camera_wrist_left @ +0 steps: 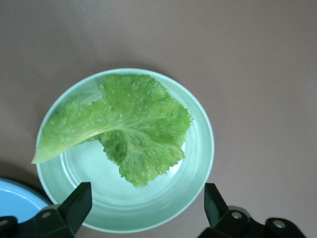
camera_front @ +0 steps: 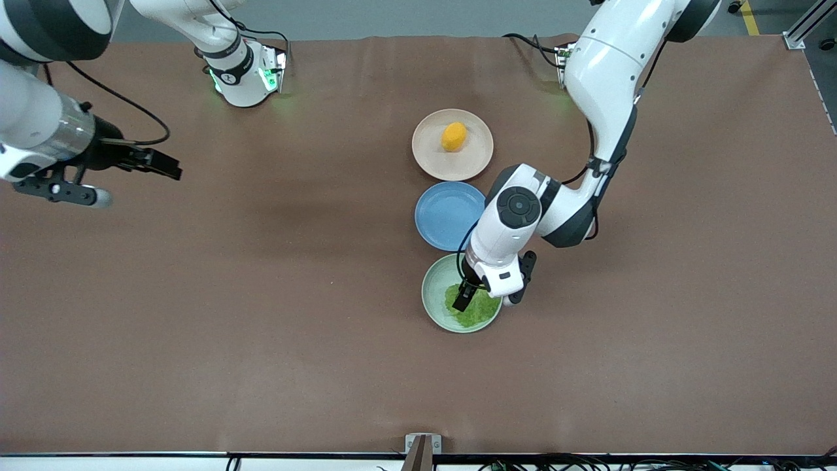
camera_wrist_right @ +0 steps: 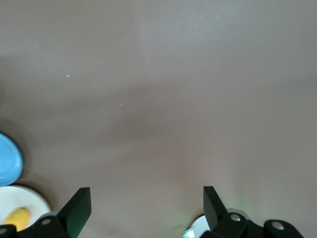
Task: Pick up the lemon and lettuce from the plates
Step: 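Reach the left gripper down to the lettuce leaf on the green plate, then grasp the lettuce with the left gripper while the right gripper grasps the lemon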
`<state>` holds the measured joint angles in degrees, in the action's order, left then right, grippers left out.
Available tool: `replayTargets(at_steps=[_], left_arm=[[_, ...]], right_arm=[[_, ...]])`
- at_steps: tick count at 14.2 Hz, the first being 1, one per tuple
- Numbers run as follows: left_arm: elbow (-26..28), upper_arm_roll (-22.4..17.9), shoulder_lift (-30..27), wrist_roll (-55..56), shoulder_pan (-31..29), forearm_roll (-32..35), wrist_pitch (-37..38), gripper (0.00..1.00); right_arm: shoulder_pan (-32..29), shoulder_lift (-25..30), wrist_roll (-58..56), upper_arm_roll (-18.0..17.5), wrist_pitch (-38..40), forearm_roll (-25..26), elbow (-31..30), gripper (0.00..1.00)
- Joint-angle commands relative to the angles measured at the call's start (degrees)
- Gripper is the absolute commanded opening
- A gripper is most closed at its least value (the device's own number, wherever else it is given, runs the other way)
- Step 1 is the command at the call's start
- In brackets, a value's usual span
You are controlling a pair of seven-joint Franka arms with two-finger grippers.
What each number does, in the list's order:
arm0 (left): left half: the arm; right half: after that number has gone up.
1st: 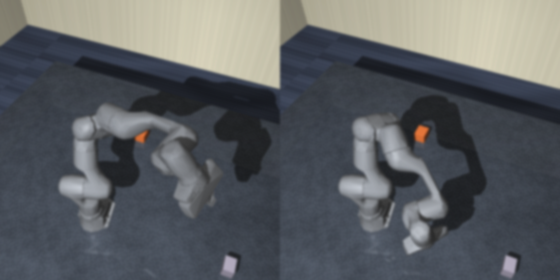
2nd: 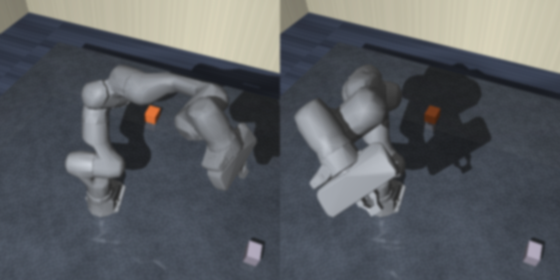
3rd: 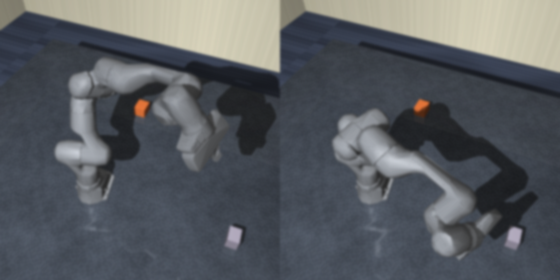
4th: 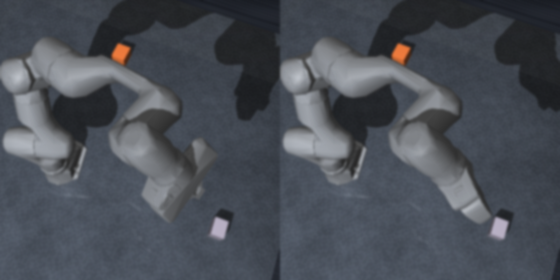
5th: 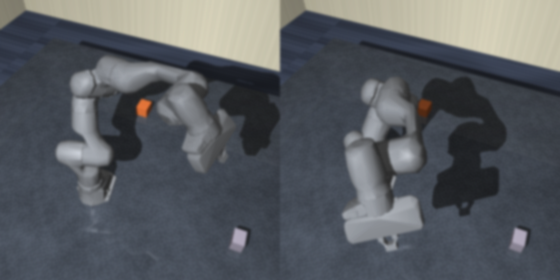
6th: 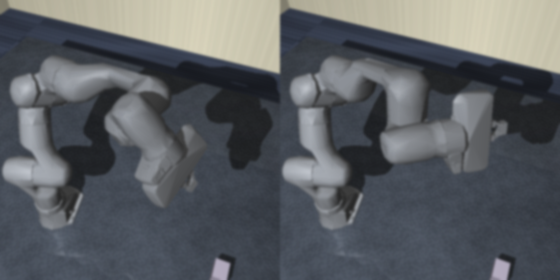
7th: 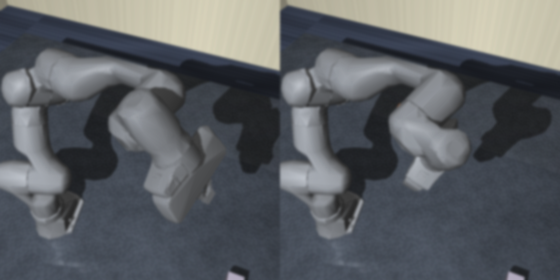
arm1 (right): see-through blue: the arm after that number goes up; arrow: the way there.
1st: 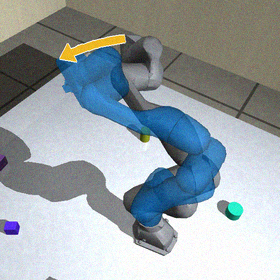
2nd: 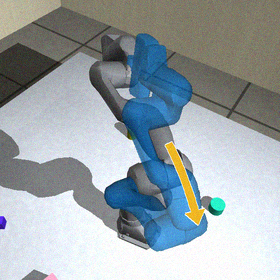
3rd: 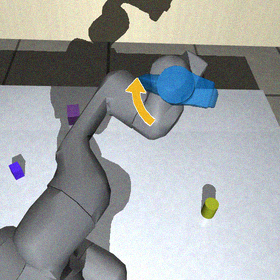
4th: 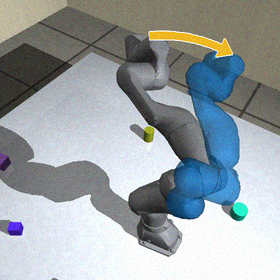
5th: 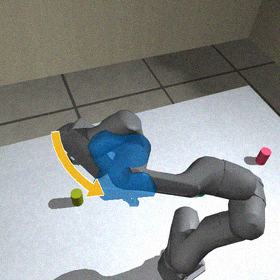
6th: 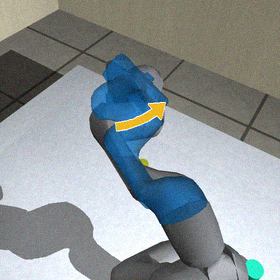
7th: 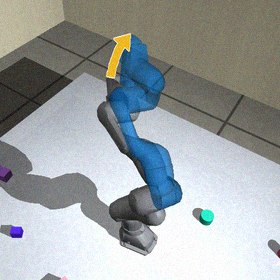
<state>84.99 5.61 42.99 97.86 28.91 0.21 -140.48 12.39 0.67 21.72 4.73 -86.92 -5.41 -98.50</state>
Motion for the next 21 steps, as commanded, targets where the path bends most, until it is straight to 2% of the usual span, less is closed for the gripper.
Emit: replayTargets(at_steps=[1, 6, 10, 12, 16, 19, 21], left_arm=[[-2.02, -0.68, 2.53, 1.90, 0.45, 1.46, -0.23, 1.00], [-1.93, -0.68, 4.46, 1.90, 0.45, 2.34, -0.14, 1.00], [-2.02, -0.68, 5.78, 1.81, 0.53, 2.42, -0.23, 0.97], [-1.93, -0.68, 5.87, 1.81, 0.45, 2.42, -0.23, 0.85], [-1.93, -0.60, 6.14, 1.90, 0.45, 2.25, -0.23, 0.52], [-2.02, -0.60, 6.05, 1.81, 0.36, 2.16, -0.32, 0.38], [-2.02, -0.51, 6.05, 1.81, 0.36, 2.07, -0.23, 0.28]], right_arm=[[7.10, 1.71, 12.50, 0.37, -3.24, -1.36, -3.97, 1.00], [22.82, 4.95, 33.78, 0.28, -10.97, -1.45, -12.75, 1.00], [37.93, 3.47, 52.07, 0.28, -25.01, -1.45, -17.07, 1.00], [44.53, -1.69, 60.15, 0.37, -31.43, -1.19, -16.99, 1.00], [55.88, -15.04, 72.56, 0.45, -40.15, 0.13, -13.05, 1.00], [59.41, -24.54, 76.00, 0.46, -42.17, 1.54, -7.60, 1.00], [61.25, -28.33, 79.34, 0.46, -46.91, 1.72, -7.14, 1.00]])
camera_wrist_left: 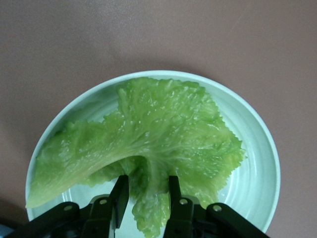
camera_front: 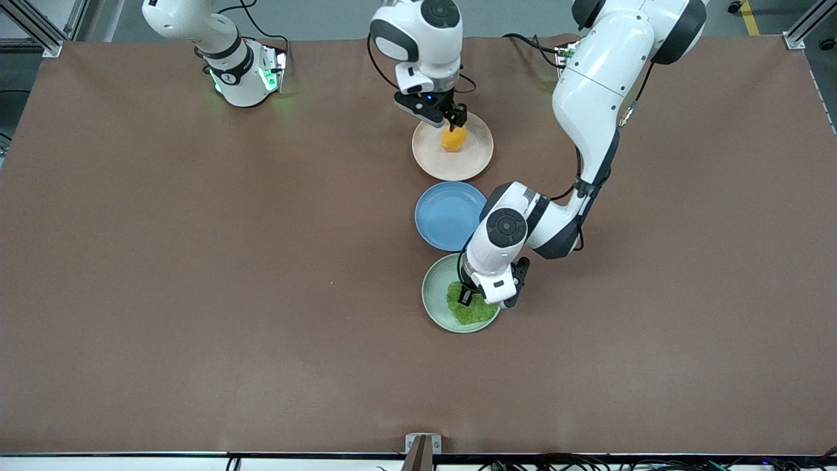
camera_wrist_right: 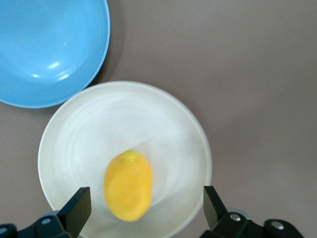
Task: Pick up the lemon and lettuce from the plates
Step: 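Grasp the lettuce with the left gripper while the right gripper grasps the lemon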
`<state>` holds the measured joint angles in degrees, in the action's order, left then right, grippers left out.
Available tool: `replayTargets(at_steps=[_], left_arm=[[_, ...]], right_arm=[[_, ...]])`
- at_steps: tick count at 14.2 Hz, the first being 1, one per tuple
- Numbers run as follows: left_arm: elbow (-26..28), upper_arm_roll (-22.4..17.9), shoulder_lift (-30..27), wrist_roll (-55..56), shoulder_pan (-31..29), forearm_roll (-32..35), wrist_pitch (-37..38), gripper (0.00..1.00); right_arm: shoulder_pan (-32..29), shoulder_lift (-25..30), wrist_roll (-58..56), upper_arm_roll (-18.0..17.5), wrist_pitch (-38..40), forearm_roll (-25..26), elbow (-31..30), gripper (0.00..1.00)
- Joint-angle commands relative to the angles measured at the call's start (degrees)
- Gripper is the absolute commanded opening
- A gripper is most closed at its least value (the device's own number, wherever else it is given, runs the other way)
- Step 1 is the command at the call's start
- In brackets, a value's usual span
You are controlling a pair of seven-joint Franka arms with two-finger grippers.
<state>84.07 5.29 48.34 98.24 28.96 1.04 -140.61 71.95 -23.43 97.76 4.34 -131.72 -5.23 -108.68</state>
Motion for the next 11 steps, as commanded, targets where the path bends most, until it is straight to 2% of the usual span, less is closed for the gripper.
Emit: replayTargets(at_steps=[1, 5, 6, 9, 11], left_arm=[[-1.10, -0.19, 0.53, 1.34, 0.22, 1.16, -0.10, 0.24], [-1.19, -0.10, 0.09, 1.42, 0.22, 0.81, -0.10, 0.07], [-1.28, 0.07, -0.09, 1.51, 0.13, 0.55, -0.10, 0.03], [-2.15, 0.07, -0.36, 1.77, 0.22, -1.12, -0.01, 0.01], [-2.94, 0.07, -0.44, 3.78, 0.22, -1.13, -0.01, 0.01]], right_arm=[[2.23, -5.74, 3.66, 0.93, -3.62, 1.54, 3.13, 1.00], [3.72, -11.45, 5.77, 0.93, -4.51, 1.54, 7.34, 1.00], [4.07, -11.90, 5.78, 0.93, -4.60, 1.54, 7.61, 0.97], [4.17, -11.99, 5.77, 0.93, -4.51, 1.54, 7.70, 0.83], [4.25, -11.90, 5.69, 0.93, -4.34, 1.54, 7.70, 0.80]])
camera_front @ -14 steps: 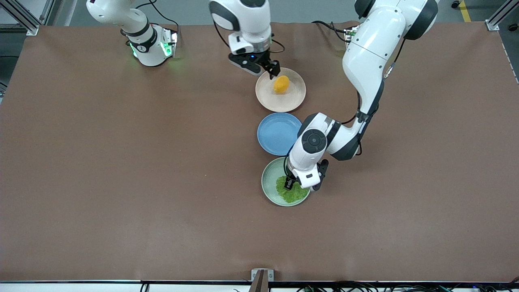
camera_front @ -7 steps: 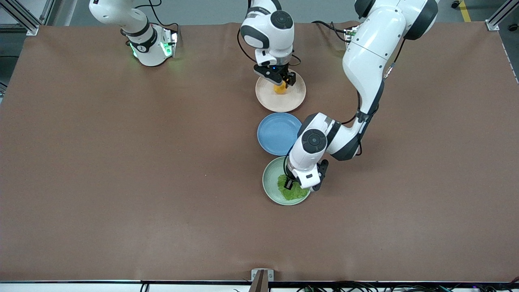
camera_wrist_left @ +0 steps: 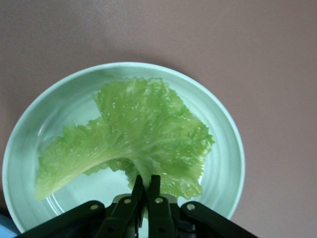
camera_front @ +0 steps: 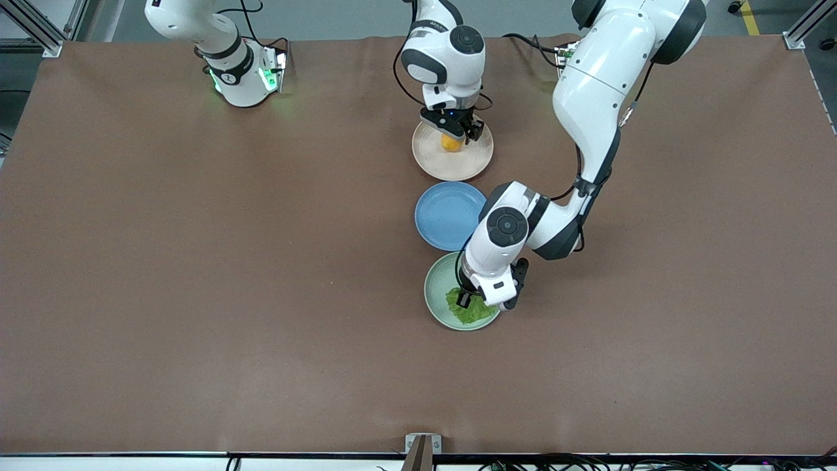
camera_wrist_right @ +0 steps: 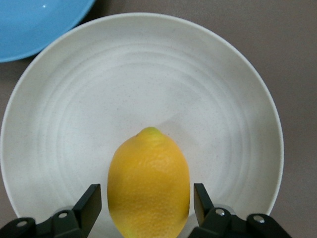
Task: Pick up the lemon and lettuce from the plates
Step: 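Lift the lettuce and lemon off their plates, carrying each outward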
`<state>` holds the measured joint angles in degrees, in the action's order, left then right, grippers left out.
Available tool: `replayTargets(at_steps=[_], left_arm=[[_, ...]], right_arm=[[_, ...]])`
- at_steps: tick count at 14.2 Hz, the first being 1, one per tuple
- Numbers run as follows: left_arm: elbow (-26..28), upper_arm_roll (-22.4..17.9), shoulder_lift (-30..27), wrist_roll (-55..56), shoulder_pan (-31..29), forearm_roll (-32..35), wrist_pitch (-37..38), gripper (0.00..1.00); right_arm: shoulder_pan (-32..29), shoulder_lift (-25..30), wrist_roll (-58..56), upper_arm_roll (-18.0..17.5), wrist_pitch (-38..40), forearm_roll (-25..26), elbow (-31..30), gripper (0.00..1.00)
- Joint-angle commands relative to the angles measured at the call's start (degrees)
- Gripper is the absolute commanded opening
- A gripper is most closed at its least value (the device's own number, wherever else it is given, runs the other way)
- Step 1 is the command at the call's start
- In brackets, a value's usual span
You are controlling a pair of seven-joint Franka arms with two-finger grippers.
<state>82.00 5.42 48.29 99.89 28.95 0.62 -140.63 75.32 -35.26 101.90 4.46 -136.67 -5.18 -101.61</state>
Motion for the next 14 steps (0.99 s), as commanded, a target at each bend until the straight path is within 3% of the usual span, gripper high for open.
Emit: replayTargets(at_steps=[1, 3, 5, 6, 8, 12, 14], left_arm=[[-1.14, -0.06, -1.17, 3.02, -0.03, -0.71, 0.09, 0.00], [-1.14, 0.12, -3.63, 3.03, -0.82, -0.79, 0.62, 0.00], [-0.61, 0.29, -8.01, 2.51, -3.01, -1.14, 4.19, 0.00], [-0.61, 0.38, -10.47, 2.07, -4.24, -1.23, 8.57, 0.00], [0.00, 0.38, -14.70, 1.36, -6.79, -2.46, 16.57, 0.00], [10.69, 1.34, -23.92, -1.96, -13.55, -3.25, 19.69, 0.00], [18.16, 1.70, -28.06, -5.83, -16.20, -3.25, 19.43, 0.00]], right_arm=[[0.70, -0.07, 1.46, 0.81, 0.87, 1.41, 0.62, 0.78], [0.44, -0.07, 1.02, 0.90, 0.96, 1.41, 0.54, 0.68], [0.00, 0.01, 0.41, 1.07, 0.96, 1.49, 0.54, 0.45], [-0.35, 0.10, -0.46, 1.16, 0.96, 1.49, 0.54, 0.39], [-1.05, 1.06, -2.40, 1.16, 2.88, 1.41, 0.62, 0.05], [-6.14, 9.57, -10.21, 1.16, 12.47, 1.23, -1.21, 0.00], [-10.09, 15.28, -17.92, 1.25, 12.21, 1.32, -7.00, 0.00]])
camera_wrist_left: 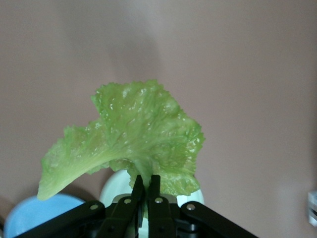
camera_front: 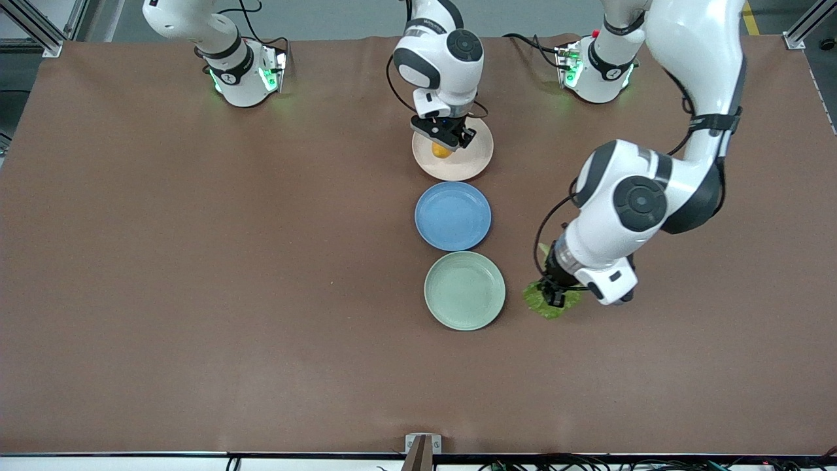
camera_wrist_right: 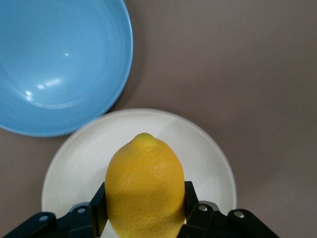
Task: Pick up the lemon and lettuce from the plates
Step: 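Lift the lettuce and lemon off their plates, carrying each outward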
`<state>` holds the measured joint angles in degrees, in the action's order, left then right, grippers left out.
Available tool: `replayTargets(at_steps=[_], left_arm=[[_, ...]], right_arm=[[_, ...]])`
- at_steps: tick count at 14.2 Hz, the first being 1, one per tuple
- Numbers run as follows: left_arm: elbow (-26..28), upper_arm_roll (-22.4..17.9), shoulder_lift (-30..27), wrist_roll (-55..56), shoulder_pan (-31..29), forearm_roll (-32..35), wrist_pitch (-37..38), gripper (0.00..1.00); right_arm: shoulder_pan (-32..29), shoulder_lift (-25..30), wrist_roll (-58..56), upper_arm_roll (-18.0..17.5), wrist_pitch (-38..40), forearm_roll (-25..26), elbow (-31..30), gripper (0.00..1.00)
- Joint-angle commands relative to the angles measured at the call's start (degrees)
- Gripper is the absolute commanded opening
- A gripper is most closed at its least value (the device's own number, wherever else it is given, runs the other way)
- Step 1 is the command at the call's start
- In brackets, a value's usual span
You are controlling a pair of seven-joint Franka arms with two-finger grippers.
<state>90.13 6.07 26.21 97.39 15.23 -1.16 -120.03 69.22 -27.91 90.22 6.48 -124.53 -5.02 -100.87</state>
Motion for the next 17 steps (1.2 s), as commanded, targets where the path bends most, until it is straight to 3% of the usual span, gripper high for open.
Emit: replayTargets(at_steps=[1, 6, 9, 13, 17], left_arm=[[13.72, 1.05, -7.74, -5.18, -3.88, -1.48, -1.69, 0.00], [28.58, 0.96, -11.09, -8.01, -8.98, -1.30, -10.90, 0.00], [35.01, 0.87, -10.75, -8.98, -10.39, -1.04, -19.33, 0.01], [36.52, 0.87, -7.24, -8.89, -10.04, -0.86, -26.64, 0.02], [36.78, 0.87, -6.00, -8.89, -9.87, -0.78, -28.41, 0.04]], right_arm=[[-6.71, 10.83, -10.98, -0.85, -0.19, 1.16, -10.81, 0.00], [-21.91, 19.99, -35.06, -0.85, -6.69, 1.07, -25.15, 0.00], [-31.49, 20.18, -48.52, -0.85, -6.96, 1.07, -26.49, 0.00], [-43.10, 19.91, -67.86, -0.85, -8.28, 1.07, -27.19, 0.00], [-52.67, 18.16, -83.41, -0.85, -10.64, 1.07, -27.63, 0.00]])
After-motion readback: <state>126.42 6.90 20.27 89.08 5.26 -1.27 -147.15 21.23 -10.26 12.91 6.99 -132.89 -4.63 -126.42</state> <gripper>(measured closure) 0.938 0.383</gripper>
